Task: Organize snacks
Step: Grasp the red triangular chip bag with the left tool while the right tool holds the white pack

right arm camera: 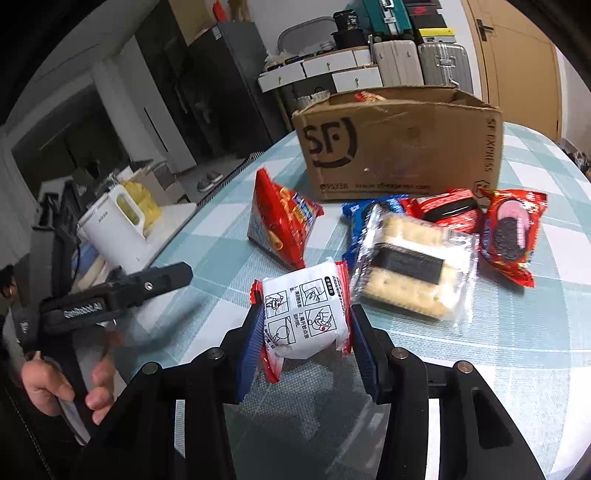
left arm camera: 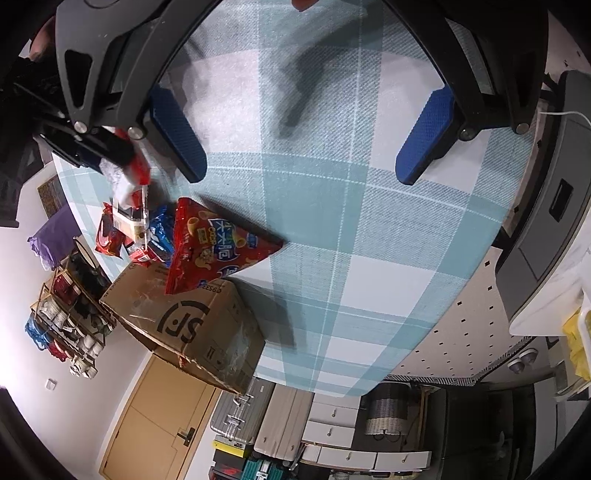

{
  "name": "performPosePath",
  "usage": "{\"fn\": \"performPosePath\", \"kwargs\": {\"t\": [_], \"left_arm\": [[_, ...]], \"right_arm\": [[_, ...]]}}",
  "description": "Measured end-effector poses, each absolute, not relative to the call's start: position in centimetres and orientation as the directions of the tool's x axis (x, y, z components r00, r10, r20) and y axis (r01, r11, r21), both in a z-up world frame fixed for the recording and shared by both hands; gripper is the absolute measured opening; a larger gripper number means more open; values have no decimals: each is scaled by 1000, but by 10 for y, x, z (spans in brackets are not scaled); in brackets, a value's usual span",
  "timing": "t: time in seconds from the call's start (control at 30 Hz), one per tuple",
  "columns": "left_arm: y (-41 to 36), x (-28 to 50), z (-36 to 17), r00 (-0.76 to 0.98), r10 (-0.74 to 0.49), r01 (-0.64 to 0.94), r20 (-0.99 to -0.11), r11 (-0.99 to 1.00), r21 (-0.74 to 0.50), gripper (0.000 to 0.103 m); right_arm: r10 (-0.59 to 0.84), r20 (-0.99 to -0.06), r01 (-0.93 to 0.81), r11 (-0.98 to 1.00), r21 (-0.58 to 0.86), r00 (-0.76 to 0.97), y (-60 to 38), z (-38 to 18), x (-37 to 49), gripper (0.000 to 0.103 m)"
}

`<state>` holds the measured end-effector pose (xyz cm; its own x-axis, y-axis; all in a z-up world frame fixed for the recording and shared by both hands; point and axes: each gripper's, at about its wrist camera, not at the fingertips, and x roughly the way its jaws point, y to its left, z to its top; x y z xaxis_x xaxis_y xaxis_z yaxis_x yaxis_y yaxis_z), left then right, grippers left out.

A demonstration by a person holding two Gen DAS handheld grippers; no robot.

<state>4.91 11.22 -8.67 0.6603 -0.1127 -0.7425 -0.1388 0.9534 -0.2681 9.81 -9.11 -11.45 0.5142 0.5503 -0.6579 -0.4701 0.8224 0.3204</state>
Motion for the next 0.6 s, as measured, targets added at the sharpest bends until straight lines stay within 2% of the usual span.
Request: {"fn": "performPosePath", "kwargs": {"t": [0.6], "left_arm": [[64, 109, -76, 636, -155, -63, -756, 966, -250, 102]], "right_arm": [[535, -619, -398, 844, 359, 575, -154, -102, 99, 46]]}}
